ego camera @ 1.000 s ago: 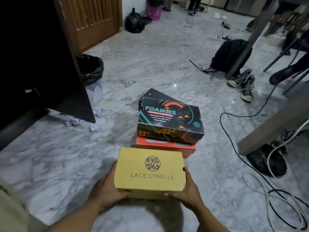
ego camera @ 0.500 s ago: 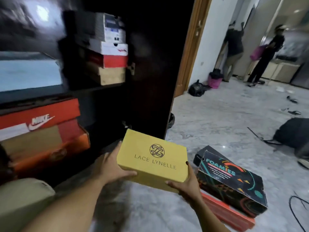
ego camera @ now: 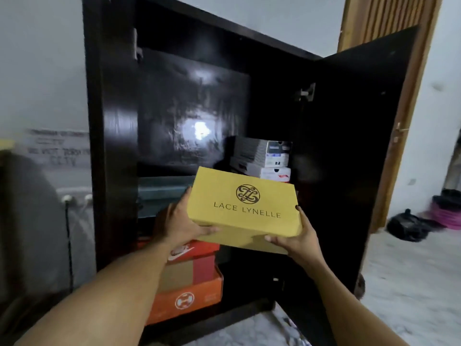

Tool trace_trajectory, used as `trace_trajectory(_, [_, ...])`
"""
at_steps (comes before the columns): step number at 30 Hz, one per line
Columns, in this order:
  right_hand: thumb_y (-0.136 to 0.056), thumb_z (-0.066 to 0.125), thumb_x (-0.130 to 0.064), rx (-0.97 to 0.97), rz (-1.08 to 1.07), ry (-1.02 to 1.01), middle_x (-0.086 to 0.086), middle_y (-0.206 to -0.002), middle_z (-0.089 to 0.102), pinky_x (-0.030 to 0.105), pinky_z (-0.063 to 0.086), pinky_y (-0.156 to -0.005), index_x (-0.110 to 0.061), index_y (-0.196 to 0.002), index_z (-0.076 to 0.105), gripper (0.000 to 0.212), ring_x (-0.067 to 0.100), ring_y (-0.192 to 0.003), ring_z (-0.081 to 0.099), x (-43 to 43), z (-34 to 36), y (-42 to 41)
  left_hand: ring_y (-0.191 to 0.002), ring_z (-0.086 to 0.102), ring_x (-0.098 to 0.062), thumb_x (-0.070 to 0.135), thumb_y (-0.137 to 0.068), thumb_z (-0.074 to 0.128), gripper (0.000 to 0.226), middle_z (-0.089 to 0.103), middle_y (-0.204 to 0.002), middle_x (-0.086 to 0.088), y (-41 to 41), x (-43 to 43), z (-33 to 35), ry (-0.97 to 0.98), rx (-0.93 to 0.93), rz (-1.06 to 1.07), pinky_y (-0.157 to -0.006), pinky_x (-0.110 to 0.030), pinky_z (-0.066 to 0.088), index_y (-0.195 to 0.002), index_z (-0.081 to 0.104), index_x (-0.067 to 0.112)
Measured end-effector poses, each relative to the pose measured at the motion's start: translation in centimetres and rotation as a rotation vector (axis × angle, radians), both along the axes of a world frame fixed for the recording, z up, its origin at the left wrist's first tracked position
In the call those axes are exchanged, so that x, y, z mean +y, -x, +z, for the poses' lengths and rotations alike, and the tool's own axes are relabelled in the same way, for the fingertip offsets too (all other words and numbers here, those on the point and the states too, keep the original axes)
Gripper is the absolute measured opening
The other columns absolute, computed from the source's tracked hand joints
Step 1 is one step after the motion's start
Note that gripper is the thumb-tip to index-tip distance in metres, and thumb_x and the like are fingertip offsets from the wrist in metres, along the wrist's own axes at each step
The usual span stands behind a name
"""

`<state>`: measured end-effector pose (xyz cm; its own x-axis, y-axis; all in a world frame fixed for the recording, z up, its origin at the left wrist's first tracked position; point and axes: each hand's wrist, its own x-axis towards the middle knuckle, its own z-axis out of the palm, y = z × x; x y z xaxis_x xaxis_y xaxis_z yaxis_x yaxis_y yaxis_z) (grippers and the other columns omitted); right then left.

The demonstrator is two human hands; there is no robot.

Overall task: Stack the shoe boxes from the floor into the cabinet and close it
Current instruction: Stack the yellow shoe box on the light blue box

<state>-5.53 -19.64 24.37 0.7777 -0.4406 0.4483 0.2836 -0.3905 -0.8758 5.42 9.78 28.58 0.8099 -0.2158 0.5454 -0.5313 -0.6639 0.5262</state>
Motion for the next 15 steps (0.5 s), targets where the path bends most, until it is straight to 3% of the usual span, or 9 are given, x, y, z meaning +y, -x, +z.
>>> trace_trajectory(2, [-0.040,0.102,-0.026,-0.052,0.054,-0.011,-0.005,-0.126,0.066,0.026,0.055,-0.096,-0.021,-0.146,0.042,0.121,0.012,-0.117,0.062,1.1,2.0,-2.7,-0.115,0.061,-0.029,0.076,-0.035,0.085,0.133,0.066,-0.124,-0.001,-1.1,0.8,1.3,0.116,-0.028,0.026,-0.088,-0.034,0.050,-0.150,0.034,0.034])
trace_trajectory(5, [-0.051,0.098,-0.008,-0.100,0.123,-0.045,-0.001,-0.117,0.071,0.025,0.059,-0.088,-0.012,-0.132,0.053,0.093,0.007,-0.103,0.068,2.2,4.1,-7.0,-0.104,0.064,-0.024,0.079,-0.027,0.082,0.120,0.069,-0.111,0.004,-3.1,1.4,2.7,0.246,-0.039,0.102,-0.081,-0.031,0.051,-0.133,0.050,0.031])
trace_trajectory(9, [-0.048,0.101,-0.022,-0.131,0.204,-0.083,0.002,-0.115,0.074,0.041,0.057,-0.095,-0.014,-0.132,0.056,0.096,0.017,-0.108,0.070,3.3,5.3,-12.6,-0.115,0.056,-0.026,0.067,-0.032,0.091,0.122,0.068,-0.118,-0.002,-6.2,1.3,3.6,0.357,-0.002,0.207,-0.090,-0.033,0.047,-0.137,0.050,0.022])
trace_trajectory(12, [-0.054,0.098,-0.016,-0.158,0.195,-0.094,0.000,-0.108,0.076,0.035,0.059,-0.091,-0.013,-0.125,0.061,0.080,0.014,-0.102,0.072,3.9,5.9,-16.4,-0.118,0.051,-0.031,0.064,-0.037,0.092,0.114,0.066,-0.119,-0.005,-8.4,1.1,3.7,0.380,0.016,0.302,-0.091,-0.037,0.046,-0.135,0.051,0.022])
trace_trajectory(15, [-0.054,0.097,-0.029,-0.136,0.152,-0.074,-0.012,-0.102,0.072,0.035,0.058,-0.091,-0.014,-0.130,0.058,0.087,0.012,-0.099,0.069,4.5,6.2,-19.4,-0.116,0.053,-0.035,0.083,-0.032,0.078,0.124,0.066,-0.119,-0.007,-11.2,1.1,3.2,0.362,0.022,0.419,-0.091,-0.044,0.049,-0.137,0.046,0.024])
